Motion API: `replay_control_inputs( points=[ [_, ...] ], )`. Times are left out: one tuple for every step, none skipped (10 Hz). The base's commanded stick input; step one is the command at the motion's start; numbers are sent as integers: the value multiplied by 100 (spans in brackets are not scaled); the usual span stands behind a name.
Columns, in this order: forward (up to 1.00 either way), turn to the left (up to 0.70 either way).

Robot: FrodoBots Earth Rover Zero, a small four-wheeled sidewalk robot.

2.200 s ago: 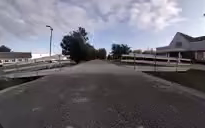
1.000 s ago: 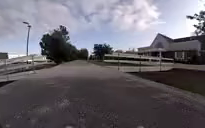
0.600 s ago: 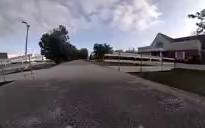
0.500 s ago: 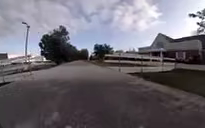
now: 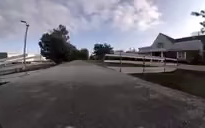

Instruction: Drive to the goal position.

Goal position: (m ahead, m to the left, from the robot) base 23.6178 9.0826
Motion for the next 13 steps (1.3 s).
replay_control_inputs(
  points=[
    [70,0],
    [70,0],
    [70,0],
    [70,0],
    [70,0],
    [70,0],
    [70,0],
    [70,35],
    [70,35],
    [70,35],
    [70,35],
    [70,35],
    [70,35]
  ],
)
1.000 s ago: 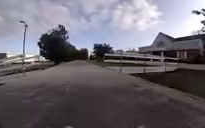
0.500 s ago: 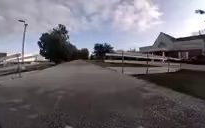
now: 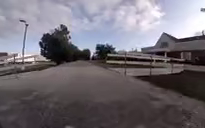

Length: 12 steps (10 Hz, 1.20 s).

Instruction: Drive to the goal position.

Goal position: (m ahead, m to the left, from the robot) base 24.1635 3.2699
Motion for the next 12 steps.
replay_control_inputs(
  points=[
    [70,20],
    [70,0],
    [70,0],
    [70,0],
    [70,0],
    [70,0],
    [70,0],
    [70,0],
    [70,0],
    [70,0],
    [70,0],
    [70,0]
  ],
)
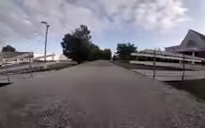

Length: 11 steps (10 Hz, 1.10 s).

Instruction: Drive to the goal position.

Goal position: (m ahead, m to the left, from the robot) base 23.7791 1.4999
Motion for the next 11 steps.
replay_control_inputs(
  points=[
    [70,0],
    [70,0],
    [70,0],
    [70,0],
    [70,0],
    [70,0],
    [70,0],
    [70,0],
    [70,0],
    [70,0],
    [70,0]
  ],
)
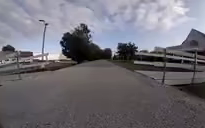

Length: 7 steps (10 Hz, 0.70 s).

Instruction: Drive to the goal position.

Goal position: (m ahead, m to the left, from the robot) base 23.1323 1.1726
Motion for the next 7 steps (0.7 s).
replay_control_inputs(
  points=[
    [70,0],
    [70,0],
    [70,0],
    [70,0],
    [70,0],
    [70,0],
    [70,0]
  ],
)
